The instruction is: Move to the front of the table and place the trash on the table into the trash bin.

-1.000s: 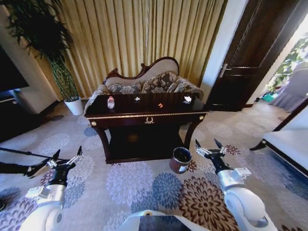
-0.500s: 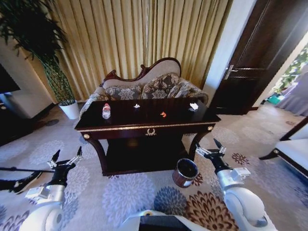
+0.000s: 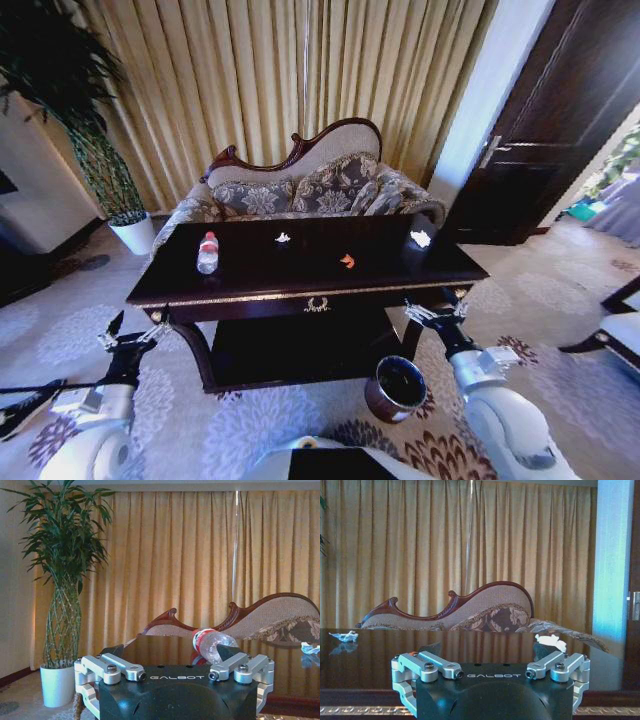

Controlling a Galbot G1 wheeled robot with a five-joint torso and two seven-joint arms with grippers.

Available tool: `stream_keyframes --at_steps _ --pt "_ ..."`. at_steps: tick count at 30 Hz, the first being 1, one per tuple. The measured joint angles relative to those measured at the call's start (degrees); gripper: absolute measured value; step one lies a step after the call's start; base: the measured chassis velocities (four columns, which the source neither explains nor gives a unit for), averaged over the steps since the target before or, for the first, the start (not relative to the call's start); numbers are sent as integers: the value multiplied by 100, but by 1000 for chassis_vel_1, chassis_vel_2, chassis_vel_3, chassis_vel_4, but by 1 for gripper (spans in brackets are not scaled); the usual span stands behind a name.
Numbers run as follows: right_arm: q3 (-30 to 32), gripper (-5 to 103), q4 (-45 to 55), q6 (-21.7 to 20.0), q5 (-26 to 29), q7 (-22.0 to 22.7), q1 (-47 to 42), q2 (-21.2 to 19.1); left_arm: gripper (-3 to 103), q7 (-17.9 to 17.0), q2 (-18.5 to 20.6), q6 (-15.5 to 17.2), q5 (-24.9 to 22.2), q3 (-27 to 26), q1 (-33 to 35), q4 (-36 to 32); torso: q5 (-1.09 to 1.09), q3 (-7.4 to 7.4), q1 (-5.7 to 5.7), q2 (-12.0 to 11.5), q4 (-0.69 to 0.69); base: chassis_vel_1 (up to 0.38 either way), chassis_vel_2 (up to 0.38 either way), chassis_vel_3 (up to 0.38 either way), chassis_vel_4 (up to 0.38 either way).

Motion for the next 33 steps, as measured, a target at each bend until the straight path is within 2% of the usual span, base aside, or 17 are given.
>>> stream_keyframes --at_steps 5,8,9,14,25,27,30,32,33 --pt "-11 100 -1 -161 33 27 70 -89 100 -18 44 68 -26 -30 -8 -34 1 -3 -5 3 -1 0 0 0 0" --pt "-79 100 -1 -495 229 205 262 -306 100 -22 44 72 -25 -37 -9 -35 1 -3 -8 5 -1 0 0 0 0" --pt "-79 100 -1 -495 229 205 262 -306 100 -22 44 72 -25 -37 -9 -35 1 -3 -8 5 -1 0 0 0 0" --pt "-182 100 -366 -928 743 558 901 -833 100 -26 23 73 -10 -58 -14 -36 1 -1 -4 2 1 0 0 0 0" --pt "-387 100 -1178 -1099 1270 701 1968 -1621 100 -25 -106 73 96 -18 -5 -49 0 -2 -4 2 0 0 0 0 0" --pt "-630 100 -1455 -1187 1450 816 2416 -1784 100 -23 -153 73 118 0 8 -35 2 -1 -4 2 -1 0 0 0 0" --pt "-838 100 -1635 -1244 1531 881 2709 -1845 100 -23 -176 73 126 5 14 -29 1 -1 -3 2 0 0 0 0 0" --pt "-1337 100 -1977 -1364 1595 991 3316 -1879 100 -22 -208 74 131 5 26 -28 1 -1 -4 2 0 0 0 0 0" --pt "-1337 100 -1977 -1364 1595 991 3316 -1879 100 -22 -208 74 131 5 26 -28 1 -1 -4 2 0 0 0 0 0"
